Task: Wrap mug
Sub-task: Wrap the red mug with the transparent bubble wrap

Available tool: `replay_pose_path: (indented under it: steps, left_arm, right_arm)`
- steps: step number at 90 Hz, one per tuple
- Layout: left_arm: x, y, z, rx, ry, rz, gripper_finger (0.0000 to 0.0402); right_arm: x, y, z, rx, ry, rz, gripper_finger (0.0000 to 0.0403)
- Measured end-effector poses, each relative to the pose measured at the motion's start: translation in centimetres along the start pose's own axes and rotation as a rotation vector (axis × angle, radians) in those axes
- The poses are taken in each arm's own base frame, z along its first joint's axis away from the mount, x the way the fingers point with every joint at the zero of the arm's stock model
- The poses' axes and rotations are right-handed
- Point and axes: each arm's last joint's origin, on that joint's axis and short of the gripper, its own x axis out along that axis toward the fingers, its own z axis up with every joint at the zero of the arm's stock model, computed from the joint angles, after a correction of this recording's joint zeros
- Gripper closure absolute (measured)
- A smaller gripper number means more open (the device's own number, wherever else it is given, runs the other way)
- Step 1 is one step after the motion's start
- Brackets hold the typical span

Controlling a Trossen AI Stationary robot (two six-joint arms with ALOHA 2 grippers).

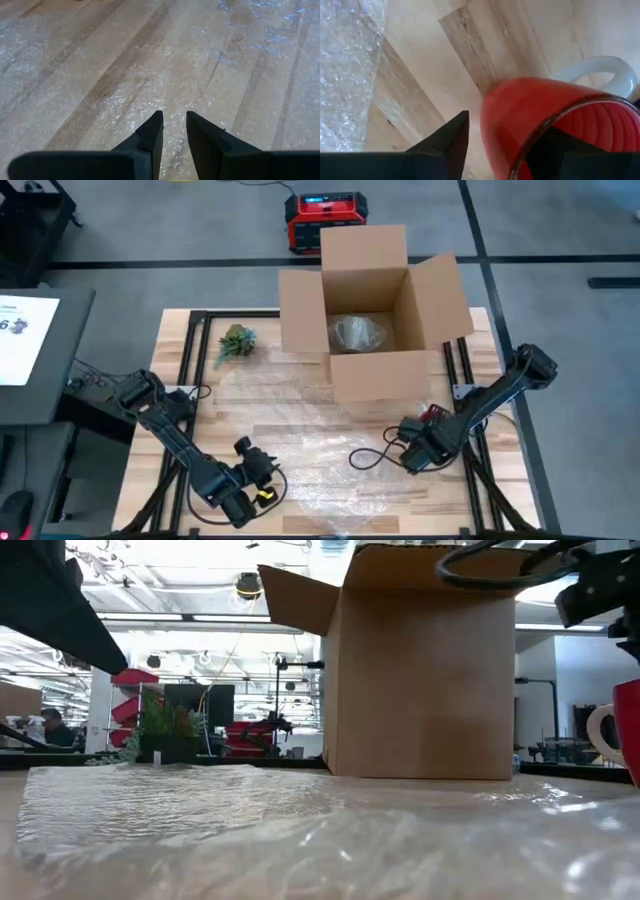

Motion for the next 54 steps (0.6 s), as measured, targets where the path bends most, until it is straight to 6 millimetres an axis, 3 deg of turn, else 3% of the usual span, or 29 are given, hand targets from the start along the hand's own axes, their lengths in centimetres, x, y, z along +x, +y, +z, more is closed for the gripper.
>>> replay_pose_path:
  steps: [16,24,39,54]
  left_arm:
    - [0.0,0.0,0.0,0.000,0.009,-0.003,0.0336]
    - [0.0,-0.1,-0.3,0.016,0.115,-0.032,0.0336]
    - [-1.0,0.0,-1.6,0.000,0.292,-0.060,0.0336]
    - [-1.0,1.3,-2.2,-0.070,0.291,0.061,0.0336]
  right_arm:
    - [0.0,0.3,-0.1,0.010,-0.004,0.026,0.0341]
    - [-0.1,0.7,-0.5,-0.009,-0.003,0.050,0.0388]
    - [-2.1,1.8,-0.8,-0.009,-0.033,0.125,0.0394]
    - [-6.4,5.2,1.0,-0.097,-0.199,0.442,0.0398]
